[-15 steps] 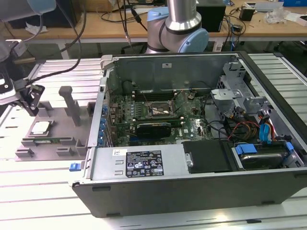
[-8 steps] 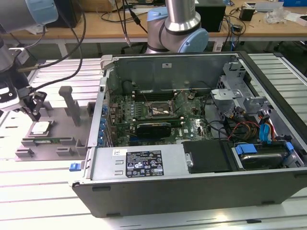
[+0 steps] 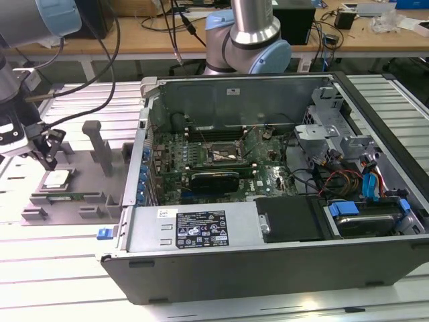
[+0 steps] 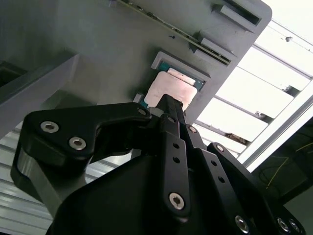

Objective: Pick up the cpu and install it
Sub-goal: 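Pick up the cpu and move it towards the insertion slot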

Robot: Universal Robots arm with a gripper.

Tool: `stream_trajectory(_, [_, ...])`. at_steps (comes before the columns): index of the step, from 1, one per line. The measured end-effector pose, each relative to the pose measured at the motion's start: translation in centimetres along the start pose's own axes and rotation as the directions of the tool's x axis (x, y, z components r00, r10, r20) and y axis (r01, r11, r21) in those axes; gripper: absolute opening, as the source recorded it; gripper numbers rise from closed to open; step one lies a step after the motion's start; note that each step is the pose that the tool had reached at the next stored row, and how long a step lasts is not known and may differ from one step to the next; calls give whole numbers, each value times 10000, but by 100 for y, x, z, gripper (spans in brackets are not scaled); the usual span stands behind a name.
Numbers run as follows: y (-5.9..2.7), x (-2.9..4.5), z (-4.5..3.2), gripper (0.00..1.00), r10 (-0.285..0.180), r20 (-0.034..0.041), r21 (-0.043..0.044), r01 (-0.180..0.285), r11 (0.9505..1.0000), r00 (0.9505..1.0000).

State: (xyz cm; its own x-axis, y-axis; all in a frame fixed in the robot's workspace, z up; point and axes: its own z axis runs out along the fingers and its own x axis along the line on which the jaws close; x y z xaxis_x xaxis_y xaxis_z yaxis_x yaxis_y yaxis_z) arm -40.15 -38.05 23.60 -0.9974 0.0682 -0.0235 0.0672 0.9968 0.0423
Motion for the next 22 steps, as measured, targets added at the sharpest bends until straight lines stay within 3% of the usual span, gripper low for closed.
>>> stream_trajectory(4, [0,0,0,17,0,1,-2,0,10000,10000])
stream_trajectory(5, [0,0,0,29,0,1,-2,0,10000,10000])
stream_trajectory(6, [0,0,0,29,0,0,-2,0,10000,10000])
stream_trajectory(9, [0,0,0,48,0,1,-2,0,10000,10000])
stream_trajectory(12, [-1,1,8,48,-3,3,-4,3,10000,10000])
stream_trajectory(16, [-4,14,80,48,-59,-2,-4,59,10000,10000])
stream_trajectory(22, [8,51,278,48,-322,-14,-10,322,9995,9995])
